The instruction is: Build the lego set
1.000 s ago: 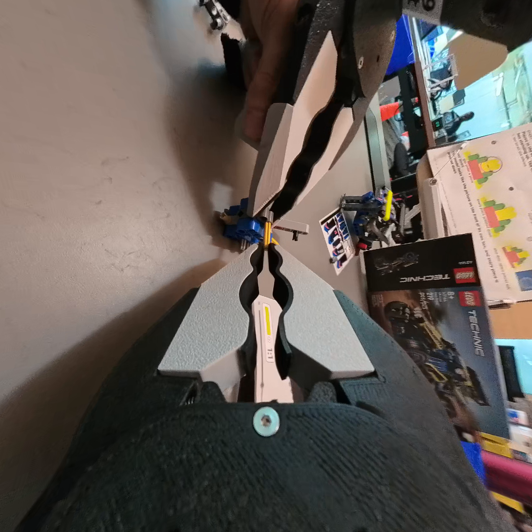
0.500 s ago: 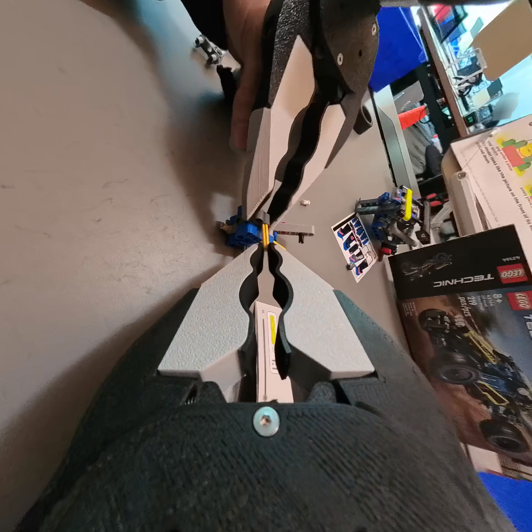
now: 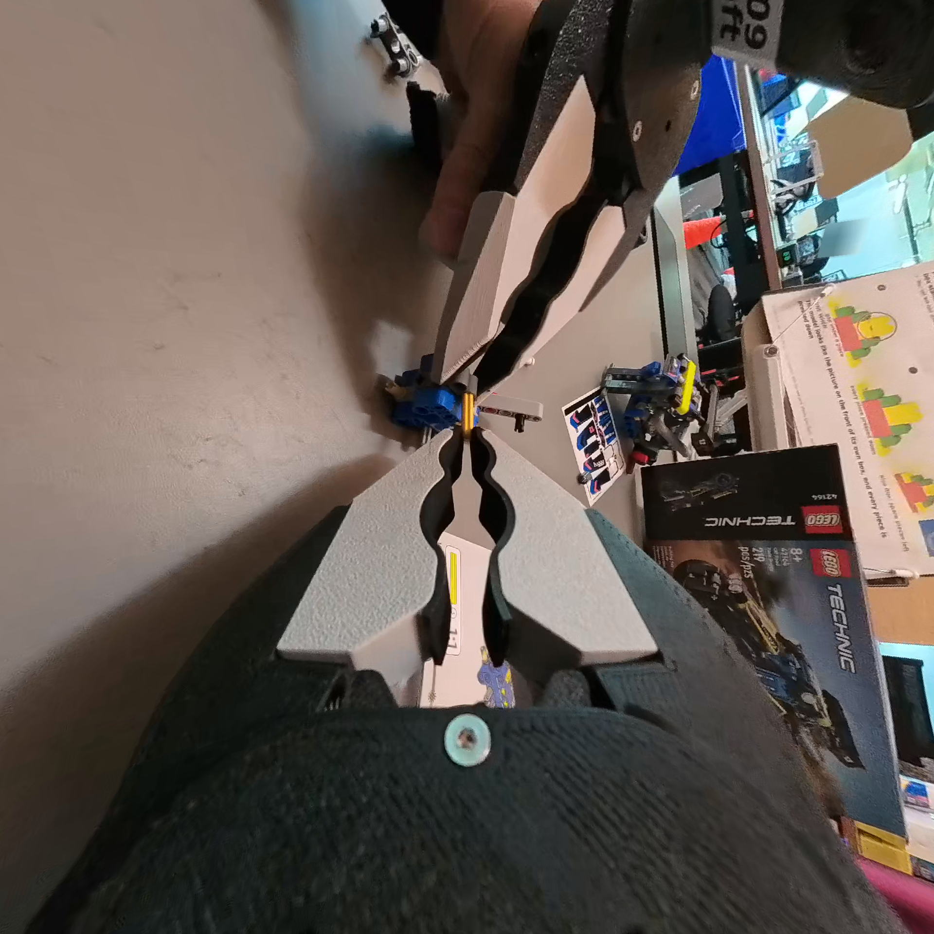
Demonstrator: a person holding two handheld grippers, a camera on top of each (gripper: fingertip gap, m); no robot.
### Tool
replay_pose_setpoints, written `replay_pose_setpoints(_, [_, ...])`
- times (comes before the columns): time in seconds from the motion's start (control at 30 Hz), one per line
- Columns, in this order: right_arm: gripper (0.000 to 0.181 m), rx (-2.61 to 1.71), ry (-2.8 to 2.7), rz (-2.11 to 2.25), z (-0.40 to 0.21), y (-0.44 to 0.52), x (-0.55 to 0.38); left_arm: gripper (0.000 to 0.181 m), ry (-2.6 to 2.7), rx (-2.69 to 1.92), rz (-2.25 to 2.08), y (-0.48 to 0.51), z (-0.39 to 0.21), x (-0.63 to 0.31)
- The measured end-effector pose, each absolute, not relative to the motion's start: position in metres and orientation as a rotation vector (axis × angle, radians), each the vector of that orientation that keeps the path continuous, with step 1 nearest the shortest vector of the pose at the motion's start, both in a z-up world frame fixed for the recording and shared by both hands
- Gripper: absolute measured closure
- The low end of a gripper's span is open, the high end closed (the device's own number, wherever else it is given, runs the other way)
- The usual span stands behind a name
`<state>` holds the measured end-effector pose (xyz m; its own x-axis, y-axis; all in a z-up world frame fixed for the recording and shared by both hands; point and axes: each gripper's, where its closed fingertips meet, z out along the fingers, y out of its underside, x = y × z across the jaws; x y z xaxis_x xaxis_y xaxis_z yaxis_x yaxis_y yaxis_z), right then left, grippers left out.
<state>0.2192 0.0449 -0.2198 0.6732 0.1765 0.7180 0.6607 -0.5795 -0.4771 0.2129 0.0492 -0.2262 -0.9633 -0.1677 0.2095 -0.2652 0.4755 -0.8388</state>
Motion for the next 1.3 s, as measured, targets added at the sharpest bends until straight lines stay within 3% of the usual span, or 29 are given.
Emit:
replay_pose_setpoints(0.4, [0.178,-2.102,-0.717,-0.889,-0.2197,0.0474,0.2221,0.170,-2.616,0.396,1.515,0.0513,-0.2264,0.2157])
replay_pose_setpoints(0.87, [0.179,-2.099,-0.277,-0.388,-0.2187,0.0506,0.2227,0.170,-2.653,0.377,1.527,0.0527,-0.2264,0.2178])
replay_pose_setpoints(1.3, [0.178,-2.069,-0.777,-0.959,-0.2200,0.0508,0.2252,0.170,-2.644,0.374,1.525,0.0529,-0.2266,0.2179])
